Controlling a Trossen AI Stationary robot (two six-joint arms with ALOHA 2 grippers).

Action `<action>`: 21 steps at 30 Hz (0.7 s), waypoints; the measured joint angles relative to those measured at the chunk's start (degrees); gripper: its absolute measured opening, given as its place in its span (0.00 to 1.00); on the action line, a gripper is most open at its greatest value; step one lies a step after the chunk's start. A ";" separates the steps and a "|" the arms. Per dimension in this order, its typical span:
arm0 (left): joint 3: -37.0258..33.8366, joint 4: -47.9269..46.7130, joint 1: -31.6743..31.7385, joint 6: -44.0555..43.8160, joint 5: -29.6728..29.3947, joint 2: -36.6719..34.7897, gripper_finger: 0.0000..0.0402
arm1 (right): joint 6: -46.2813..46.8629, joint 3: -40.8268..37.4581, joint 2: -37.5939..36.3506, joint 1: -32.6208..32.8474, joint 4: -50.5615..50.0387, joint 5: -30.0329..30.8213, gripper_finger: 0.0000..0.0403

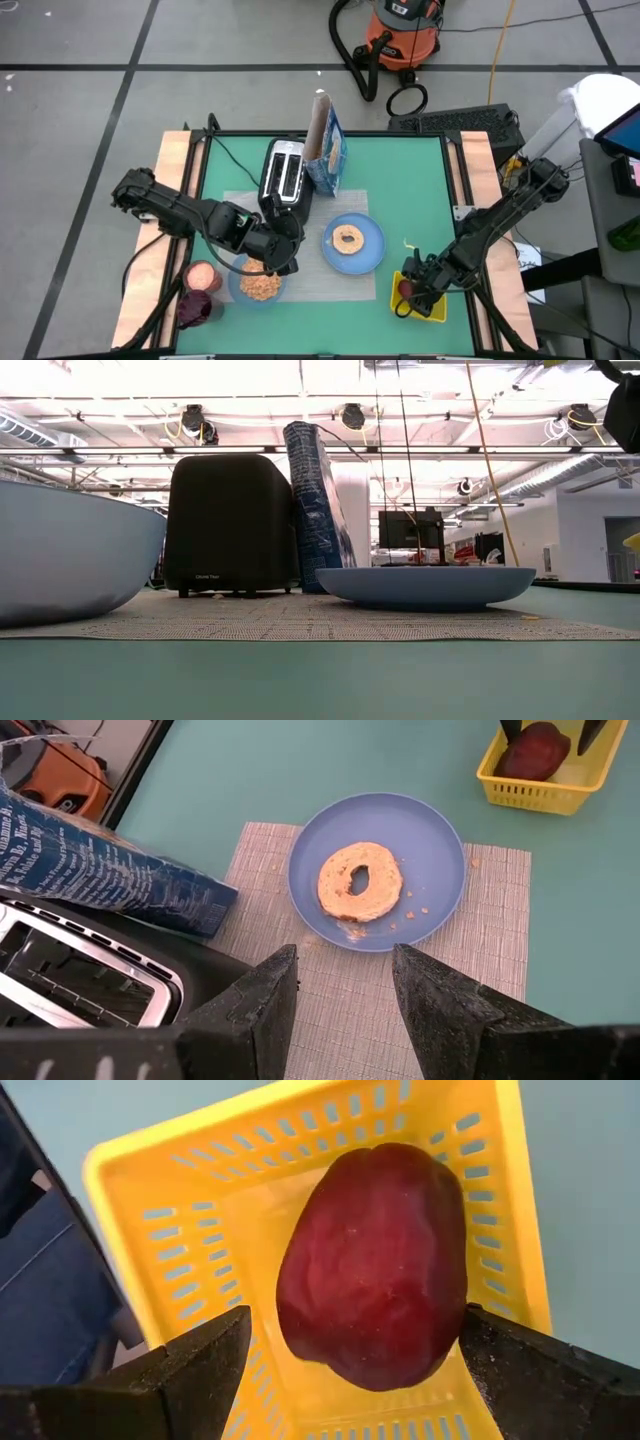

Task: Arrange a breakfast setting
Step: Put the apple on the top of the mat

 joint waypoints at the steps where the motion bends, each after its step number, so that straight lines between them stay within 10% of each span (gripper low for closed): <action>1: 0.00 0.00 0.00 0.00 0.00 0.00 0.43 | 0.01 0.00 0.00 0.00 0.33 0.00 0.86; 21: 0.00 0.00 0.00 0.00 0.01 0.02 0.43 | -11.57 -0.42 -0.02 -0.03 10.08 0.76 0.86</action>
